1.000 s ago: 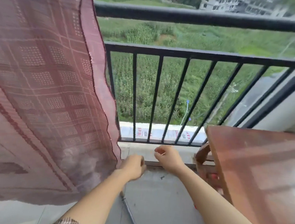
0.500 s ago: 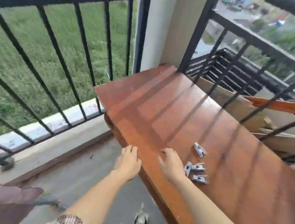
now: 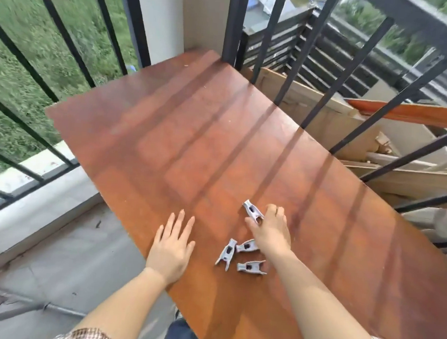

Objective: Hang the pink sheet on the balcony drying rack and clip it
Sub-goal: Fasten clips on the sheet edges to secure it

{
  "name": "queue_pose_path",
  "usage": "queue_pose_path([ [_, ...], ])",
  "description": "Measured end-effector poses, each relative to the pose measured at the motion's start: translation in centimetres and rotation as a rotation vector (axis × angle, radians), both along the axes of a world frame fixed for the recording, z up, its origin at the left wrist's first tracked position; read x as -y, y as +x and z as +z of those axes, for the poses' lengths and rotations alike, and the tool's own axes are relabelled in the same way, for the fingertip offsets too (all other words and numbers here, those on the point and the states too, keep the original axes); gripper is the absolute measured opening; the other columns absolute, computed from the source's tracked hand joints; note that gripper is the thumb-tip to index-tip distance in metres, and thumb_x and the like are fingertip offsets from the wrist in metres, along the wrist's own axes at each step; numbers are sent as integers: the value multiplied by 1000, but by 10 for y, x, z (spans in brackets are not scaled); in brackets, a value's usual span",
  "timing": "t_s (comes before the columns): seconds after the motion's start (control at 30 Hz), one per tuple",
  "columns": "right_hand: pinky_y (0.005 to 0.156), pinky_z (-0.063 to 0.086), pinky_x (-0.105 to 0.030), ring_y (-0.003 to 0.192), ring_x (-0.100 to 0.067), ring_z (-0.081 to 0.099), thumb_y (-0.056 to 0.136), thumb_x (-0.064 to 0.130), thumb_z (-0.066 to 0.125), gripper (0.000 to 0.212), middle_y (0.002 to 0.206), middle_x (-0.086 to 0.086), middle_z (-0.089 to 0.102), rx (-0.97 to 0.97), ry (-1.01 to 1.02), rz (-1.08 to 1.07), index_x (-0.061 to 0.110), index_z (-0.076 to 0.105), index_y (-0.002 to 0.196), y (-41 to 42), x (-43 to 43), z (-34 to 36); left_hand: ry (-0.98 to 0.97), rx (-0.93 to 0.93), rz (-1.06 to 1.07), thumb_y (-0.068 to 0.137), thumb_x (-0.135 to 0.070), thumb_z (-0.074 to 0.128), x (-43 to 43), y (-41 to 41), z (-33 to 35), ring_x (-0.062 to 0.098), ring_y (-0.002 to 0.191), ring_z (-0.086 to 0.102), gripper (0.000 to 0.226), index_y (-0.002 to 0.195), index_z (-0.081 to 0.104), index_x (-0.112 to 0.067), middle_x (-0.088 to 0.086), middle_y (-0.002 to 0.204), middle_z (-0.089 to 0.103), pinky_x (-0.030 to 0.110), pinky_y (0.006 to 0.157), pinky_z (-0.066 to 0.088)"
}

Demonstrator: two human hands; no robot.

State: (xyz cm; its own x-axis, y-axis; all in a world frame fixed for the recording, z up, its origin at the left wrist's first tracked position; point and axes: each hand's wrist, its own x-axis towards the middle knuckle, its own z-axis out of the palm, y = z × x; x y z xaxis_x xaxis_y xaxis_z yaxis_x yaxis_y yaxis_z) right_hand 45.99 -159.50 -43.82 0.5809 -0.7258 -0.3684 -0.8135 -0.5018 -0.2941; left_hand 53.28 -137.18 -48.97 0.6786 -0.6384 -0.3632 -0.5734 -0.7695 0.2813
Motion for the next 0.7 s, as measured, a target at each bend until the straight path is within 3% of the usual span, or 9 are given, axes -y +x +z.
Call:
queue_pose_path([
  [0.17,87,43,-38,117,-29,46,88,43,61,47,121,-9,41,-50,9,14,11,42,117,4,10,-16,33,-1,-19,96,-52,8,-4,0,-5,24,143,23,64,149,26,-22,4,156,21,37,110,13],
  [0.3,77,41,-34,109,-30,50,92,37,54,30,115,-7,42,-30,-23,99,14,46,111,1,11,-20,23,-50,3,82,-60,-9,-1,2,1,17,146,-10,74,149,-8,-29,-7,153,-21,34,117,-4],
  [0.47,74,40,-34,101,-30,54,92,38,53,26,107,-3,45,55,50,87,17,49,108,12,-8,-7,124,-120,-23,100,-44,22,3,12,19,18,146,-14,61,150,-10,-30,-3,157,-20,37,118,0],
  [0.57,79,40,-35,101,-27,54,91,36,54,25,107,-3,51,126,114,167,17,50,106,29,-38,5,80,-92,76,100,-35,27,-13,13,39,19,147,-7,60,151,-4,-29,-2,159,-15,38,118,6],
  [0.7,71,37,-32,91,-26,56,88,36,59,23,93,-1,56,231,223,231,15,50,92,59,-92,23,-2,-39,140,98,-30,34,-62,25,70,21,147,-5,62,151,1,-30,0,159,-13,39,117,10],
])
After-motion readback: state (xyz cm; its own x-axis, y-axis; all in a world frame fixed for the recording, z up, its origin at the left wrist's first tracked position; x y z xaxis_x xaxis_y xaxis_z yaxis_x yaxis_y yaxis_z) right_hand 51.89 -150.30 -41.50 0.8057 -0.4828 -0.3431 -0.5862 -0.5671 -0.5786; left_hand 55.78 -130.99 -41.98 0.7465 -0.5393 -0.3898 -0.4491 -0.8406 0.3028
